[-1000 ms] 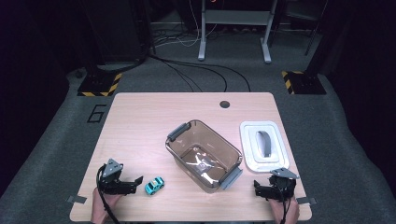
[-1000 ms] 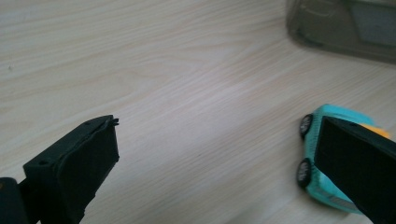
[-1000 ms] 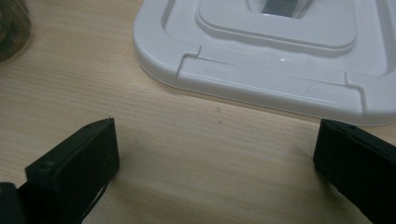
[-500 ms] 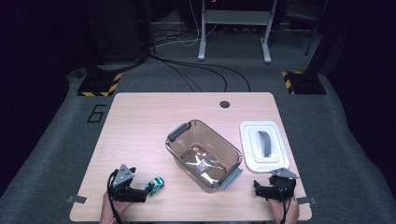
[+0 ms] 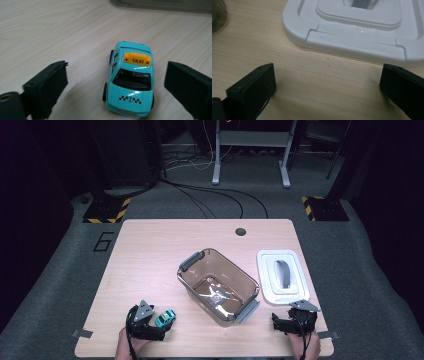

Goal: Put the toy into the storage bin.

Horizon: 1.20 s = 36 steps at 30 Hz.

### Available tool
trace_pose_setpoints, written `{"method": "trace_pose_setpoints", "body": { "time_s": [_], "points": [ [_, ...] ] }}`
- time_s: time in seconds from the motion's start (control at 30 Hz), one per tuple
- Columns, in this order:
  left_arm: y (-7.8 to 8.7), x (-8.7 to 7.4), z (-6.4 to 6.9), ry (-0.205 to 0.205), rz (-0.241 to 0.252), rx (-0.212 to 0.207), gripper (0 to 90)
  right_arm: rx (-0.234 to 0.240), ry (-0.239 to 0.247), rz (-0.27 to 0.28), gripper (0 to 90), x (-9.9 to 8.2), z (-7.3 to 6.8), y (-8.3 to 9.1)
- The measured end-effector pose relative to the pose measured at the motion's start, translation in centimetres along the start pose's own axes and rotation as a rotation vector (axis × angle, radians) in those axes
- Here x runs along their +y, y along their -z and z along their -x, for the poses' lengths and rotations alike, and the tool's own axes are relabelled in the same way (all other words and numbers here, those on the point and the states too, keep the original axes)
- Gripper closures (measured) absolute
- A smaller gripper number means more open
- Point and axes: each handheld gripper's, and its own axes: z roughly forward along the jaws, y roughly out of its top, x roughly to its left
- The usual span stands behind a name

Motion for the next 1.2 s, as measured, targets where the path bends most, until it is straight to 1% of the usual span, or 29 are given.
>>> {"method": "trace_pose_setpoints", "body": {
  "time_s": [0.03, 0.07, 0.1, 0.17, 0.2, 0.3, 0.47, 0.63, 0.67, 0.7, 0.77, 0.8, 0.97, 1.0, 1.07, 1.2],
  "points": [
    [0.01, 0.00, 0.04, 0.000, 0.000, 0.001, 9.8, 0.000, 0.000, 0.000, 0.0, 0.00, 0.00, 0.00],
    [0.02, -0.02, 0.11, -0.002, 0.000, -0.003, 14.0, 0.000, 0.000, 0.000, 0.0, 0.00, 0.00, 0.00],
    [0.02, -0.03, 0.12, -0.015, 0.002, -0.001, 17.3, 0.000, 0.001, 0.000, 0.0, 0.00, 0.01, 0.00],
    [0.01, -0.05, 0.21, -0.024, 0.006, -0.004, 22.4, 0.000, 0.000, 0.000, 0.1, 0.00, 0.01, 0.00],
    [0.06, -0.08, 0.31, -0.023, 0.007, -0.015, 24.4, -0.003, 0.000, 0.001, 0.1, -0.01, 0.00, 0.02],
    [0.17, -0.15, 0.45, -0.025, 0.007, -0.015, 28.6, -0.006, -0.004, 0.002, 0.1, -0.01, 0.02, 0.02],
    [0.39, -0.32, 0.53, -0.034, 0.023, -0.019, 39.7, -0.007, -0.007, 0.002, 0.1, -0.01, 0.01, 0.02],
    [0.47, -0.39, 0.61, -0.035, 0.025, -0.025, 46.0, -0.009, -0.008, 0.002, 0.2, -0.01, 0.02, 0.02],
    [0.50, -0.38, 0.62, -0.034, 0.021, -0.034, 47.3, -0.009, -0.009, 0.002, 0.2, -0.01, 0.01, 0.02],
    [0.49, -0.39, 0.67, -0.030, 0.020, -0.036, 48.5, -0.009, -0.010, 0.002, 0.2, -0.01, 0.01, 0.02],
    [0.48, -0.41, 0.70, -0.038, 0.024, -0.031, 50.2, -0.008, -0.007, 0.001, 0.2, -0.01, 0.03, 0.03],
    [0.51, -0.40, 0.67, -0.039, 0.020, -0.035, 50.7, -0.009, -0.007, 0.002, 0.2, -0.01, 0.03, 0.03],
    [0.58, -0.41, 0.63, -0.040, 0.026, -0.038, 51.7, -0.011, -0.014, 0.001, 0.3, -0.01, -0.01, 0.03],
    [0.53, -0.44, 0.68, -0.040, 0.034, -0.033, 51.8, -0.011, -0.014, 0.002, 0.3, -0.01, -0.01, 0.03],
    [0.59, -0.41, 0.63, -0.043, 0.028, -0.043, 51.9, -0.011, -0.014, 0.002, 0.3, -0.01, -0.01, 0.03],
    [0.62, -0.43, 0.64, -0.041, 0.033, -0.047, 52.1, -0.011, -0.014, 0.001, 0.3, -0.01, -0.01, 0.03]
  ]
}}
